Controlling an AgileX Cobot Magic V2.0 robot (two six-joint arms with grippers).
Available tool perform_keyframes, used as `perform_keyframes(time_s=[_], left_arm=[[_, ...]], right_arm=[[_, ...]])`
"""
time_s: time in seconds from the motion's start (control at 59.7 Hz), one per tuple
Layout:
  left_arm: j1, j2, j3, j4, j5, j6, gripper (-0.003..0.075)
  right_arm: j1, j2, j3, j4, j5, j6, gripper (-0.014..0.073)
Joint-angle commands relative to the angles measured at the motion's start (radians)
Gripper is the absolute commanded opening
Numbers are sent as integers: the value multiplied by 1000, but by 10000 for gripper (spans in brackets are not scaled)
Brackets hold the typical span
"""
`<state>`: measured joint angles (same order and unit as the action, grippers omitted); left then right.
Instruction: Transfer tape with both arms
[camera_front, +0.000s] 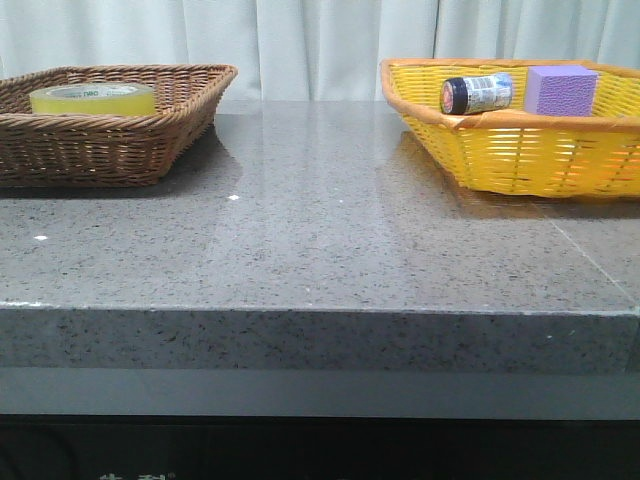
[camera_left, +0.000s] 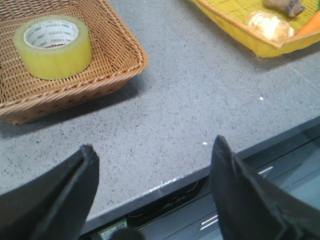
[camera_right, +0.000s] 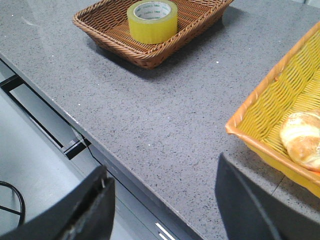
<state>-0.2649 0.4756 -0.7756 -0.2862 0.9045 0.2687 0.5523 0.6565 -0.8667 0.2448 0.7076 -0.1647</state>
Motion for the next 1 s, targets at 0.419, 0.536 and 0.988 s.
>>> perform_keyframes(time_s=[0.419,0.536,0.988], left_arm=[[2,-65,26,-30,-148,3,-22],[2,-65,26,-30,-178,1,-20],[2,-65,26,-32,-174,1,-20]], right_arm=[[-2,0,-23,12,-64,-2,-64],[-2,0,-23,12,-64,-2,-69],[-2,0,-23,12,-64,-2,-69]])
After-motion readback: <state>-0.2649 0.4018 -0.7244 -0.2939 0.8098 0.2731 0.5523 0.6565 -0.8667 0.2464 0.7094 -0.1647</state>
